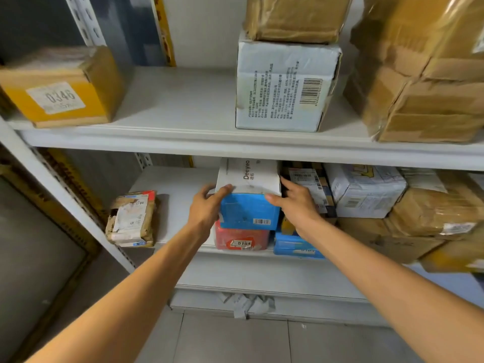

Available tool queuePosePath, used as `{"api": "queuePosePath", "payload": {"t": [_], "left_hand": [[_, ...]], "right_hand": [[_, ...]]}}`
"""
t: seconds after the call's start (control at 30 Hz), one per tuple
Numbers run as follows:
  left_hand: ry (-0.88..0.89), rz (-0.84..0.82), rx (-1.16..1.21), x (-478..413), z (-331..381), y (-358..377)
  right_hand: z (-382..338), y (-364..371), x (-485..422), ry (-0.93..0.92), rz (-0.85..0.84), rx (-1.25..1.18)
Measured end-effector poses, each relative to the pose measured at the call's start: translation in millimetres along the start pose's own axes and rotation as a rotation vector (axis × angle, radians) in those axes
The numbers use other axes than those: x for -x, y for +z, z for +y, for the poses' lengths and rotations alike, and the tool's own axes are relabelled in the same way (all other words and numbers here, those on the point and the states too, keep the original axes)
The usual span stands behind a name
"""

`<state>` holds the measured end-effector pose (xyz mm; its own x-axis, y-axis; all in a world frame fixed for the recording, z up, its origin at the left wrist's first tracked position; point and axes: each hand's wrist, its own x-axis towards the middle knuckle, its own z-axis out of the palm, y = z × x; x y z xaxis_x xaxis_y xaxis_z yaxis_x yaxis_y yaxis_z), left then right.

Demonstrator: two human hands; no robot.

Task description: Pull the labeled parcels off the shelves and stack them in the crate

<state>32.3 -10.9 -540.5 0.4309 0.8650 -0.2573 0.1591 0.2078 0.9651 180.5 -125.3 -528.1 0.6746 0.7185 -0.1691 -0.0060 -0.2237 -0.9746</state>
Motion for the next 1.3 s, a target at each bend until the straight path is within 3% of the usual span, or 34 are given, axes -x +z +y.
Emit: {"api": "queuePosePath", "payload": {"t": [0.13,0.33,0.53,0.7,0.97,1.07,1.3], "left_hand": [[-0.015,-0.041,0.031,27,-12,-17],[-0.108,-0.266,0.058,57,-11,-28],[-0.063,-0.219,-0.003,90,-21,-32],[-0.029,-0.206,-0.056,119,-32,-33],[-0.009,-0.181,0.116,133,-46,-30],[0.063,-0.171,0.221,139,-44,-27],[0.164,-0.298,0.183,148,-32,-24]], "right_hand": [[11,-1,27,0.072,0.011,0.044],[5,1,42,0.124,-0.133,0.144],[14,-10,74,0.047,-0.147,0.254],[22,-22,101,0.084,-0.234,0.125],[6,-37,113,0.048,-0.361,-0.065],[12,-43,113,0.024,-0.322,-0.127],[26,-51,117,0.02,-0.284,-0.242]]}}
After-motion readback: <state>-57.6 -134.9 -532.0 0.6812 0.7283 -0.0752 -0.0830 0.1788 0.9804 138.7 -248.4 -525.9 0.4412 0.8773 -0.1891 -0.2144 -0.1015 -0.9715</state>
